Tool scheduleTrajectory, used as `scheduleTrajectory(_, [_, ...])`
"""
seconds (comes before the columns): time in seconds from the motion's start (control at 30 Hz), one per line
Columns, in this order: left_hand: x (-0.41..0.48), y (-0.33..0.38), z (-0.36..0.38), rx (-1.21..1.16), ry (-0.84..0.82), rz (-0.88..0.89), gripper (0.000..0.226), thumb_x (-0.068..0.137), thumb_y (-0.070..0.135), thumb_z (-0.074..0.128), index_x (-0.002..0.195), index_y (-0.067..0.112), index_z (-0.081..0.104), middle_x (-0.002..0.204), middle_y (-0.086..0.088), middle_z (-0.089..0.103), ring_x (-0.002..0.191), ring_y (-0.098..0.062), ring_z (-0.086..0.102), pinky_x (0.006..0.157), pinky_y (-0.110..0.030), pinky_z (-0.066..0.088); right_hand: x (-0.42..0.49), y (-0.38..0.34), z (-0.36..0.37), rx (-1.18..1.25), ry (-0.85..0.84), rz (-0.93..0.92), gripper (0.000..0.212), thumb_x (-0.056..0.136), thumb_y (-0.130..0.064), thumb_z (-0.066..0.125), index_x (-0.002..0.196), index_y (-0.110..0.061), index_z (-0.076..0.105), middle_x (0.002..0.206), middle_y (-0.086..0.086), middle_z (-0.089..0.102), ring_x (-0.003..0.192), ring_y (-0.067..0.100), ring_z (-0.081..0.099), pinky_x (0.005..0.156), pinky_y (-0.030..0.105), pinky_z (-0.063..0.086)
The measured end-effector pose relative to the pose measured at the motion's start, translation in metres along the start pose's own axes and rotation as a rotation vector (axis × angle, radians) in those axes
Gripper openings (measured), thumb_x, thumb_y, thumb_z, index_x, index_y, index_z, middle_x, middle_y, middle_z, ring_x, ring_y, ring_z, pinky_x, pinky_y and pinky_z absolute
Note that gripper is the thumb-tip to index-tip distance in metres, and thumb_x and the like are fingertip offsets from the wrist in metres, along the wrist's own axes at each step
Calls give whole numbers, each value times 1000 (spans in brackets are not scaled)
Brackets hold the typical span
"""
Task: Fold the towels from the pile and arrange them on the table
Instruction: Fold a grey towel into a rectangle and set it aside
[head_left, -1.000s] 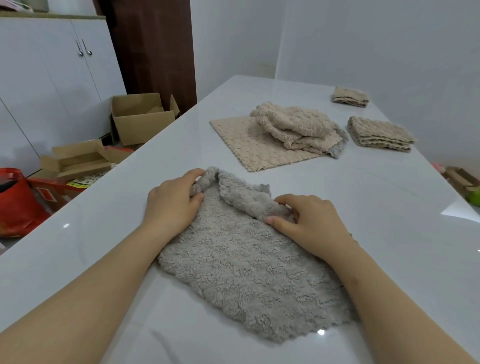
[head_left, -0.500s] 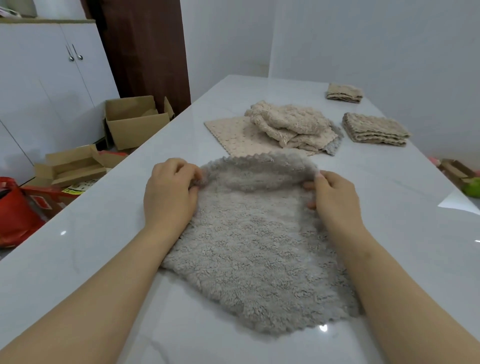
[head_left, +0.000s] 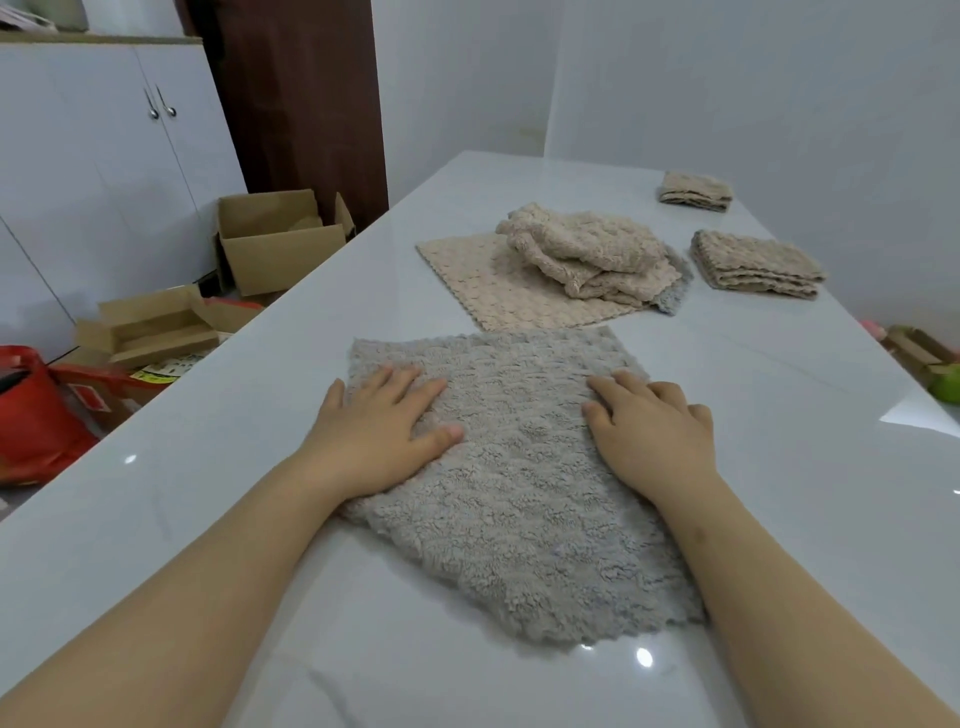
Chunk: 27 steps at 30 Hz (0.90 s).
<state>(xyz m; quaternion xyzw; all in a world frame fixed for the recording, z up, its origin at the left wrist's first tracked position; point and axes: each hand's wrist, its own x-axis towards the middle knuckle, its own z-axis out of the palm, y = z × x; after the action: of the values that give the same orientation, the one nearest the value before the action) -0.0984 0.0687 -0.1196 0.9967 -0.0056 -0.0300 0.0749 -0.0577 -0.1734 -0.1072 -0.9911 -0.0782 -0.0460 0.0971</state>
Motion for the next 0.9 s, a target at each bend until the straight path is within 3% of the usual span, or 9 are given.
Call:
scheduleTrajectory(0.13, [8, 2, -2, -34, 50, 0, 65, 85, 68, 22, 144, 41, 12, 157, 10, 5, 144, -11, 0, 113, -51, 0, -10, -2, -6, 86, 55, -71, 41, 97, -41, 31, 136, -32, 39, 146, -7, 36, 131, 24, 29, 103, 41, 23])
scheduleTrajectory(0.2, [3, 3, -6, -73, 181, 32, 61, 87, 62, 36, 142, 39, 23, 155, 8, 15, 143, -13, 7, 114, -49, 5, -23, -6, -13, 190, 157, -214, 36, 93, -42, 41, 124, -27, 54, 133, -5, 51, 124, 22, 38, 101, 39, 27])
scheduleTrajectory(0.27, [-9, 8, -12, -110, 371, 101, 51, 86, 49, 52, 134, 32, 43, 146, 5, 36, 139, -17, 25, 109, -42, 20, -46, -13, -20, 276, 158, -437, 32, 90, -44, 46, 102, -22, 64, 107, -4, 64, 105, 20, 53, 92, 39, 39])
scheduleTrajectory(0.33, [-24, 15, -20, -274, 432, 165, 30, 85, 38, 59, 114, 30, 62, 120, 10, 61, 116, -10, 51, 94, -29, 37, -67, -19, -20, 247, 89, -634, 37, 89, -48, 41, 91, -20, 65, 90, -5, 65, 88, 18, 57, 80, 36, 43])
scheduleTrajectory(0.43, [-43, 19, -26, -399, 197, 251, 13, 85, 37, 60, 95, 37, 68, 92, 23, 67, 88, 8, 56, 79, -11, 41, -77, -20, -23, 182, -68, -709, 47, 85, -60, 35, 101, -25, 62, 98, -7, 63, 95, 14, 54, 85, 30, 38])
scheduleTrajectory(0.53, [-50, 11, -31, -392, -114, 330, 34, 78, 43, 67, 110, 44, 58, 108, 38, 51, 102, 27, 40, 83, 6, 27, -74, -12, -26, 193, -193, -720, 60, 72, -70, 51, 121, -36, 51, 118, -11, 52, 111, 7, 41, 96, 24, 28])
scheduleTrajectory(0.63, [-50, 5, -33, -389, -215, 368, 47, 71, 40, 75, 111, 49, 53, 118, 34, 46, 111, 21, 37, 90, 4, 24, -74, -9, -25, 110, -220, -762, 68, 67, -68, 61, 127, -40, 45, 126, -15, 43, 116, 3, 32, 99, 22, 22])
scheduleTrajectory(0.8, [-44, 21, -26, -472, 179, 289, 26, 75, 16, 74, 88, 37, 67, 92, 21, 66, 91, 3, 59, 81, -9, 41, -76, -18, -21, 238, 14, -639, 26, 84, -41, 50, 103, -25, 60, 95, -10, 63, 92, 12, 53, 78, 31, 42])
scheduleTrajectory(0.9, [-47, 34, -24, -262, 564, 416, 16, 81, 23, 65, 94, 15, 72, 89, 3, 71, 84, -17, 64, 76, -29, 46, -73, -20, -15, 223, 155, -478, 19, 90, -30, 43, 105, -24, 52, 91, -3, 69, 85, 24, 57, 73, 32, 36])
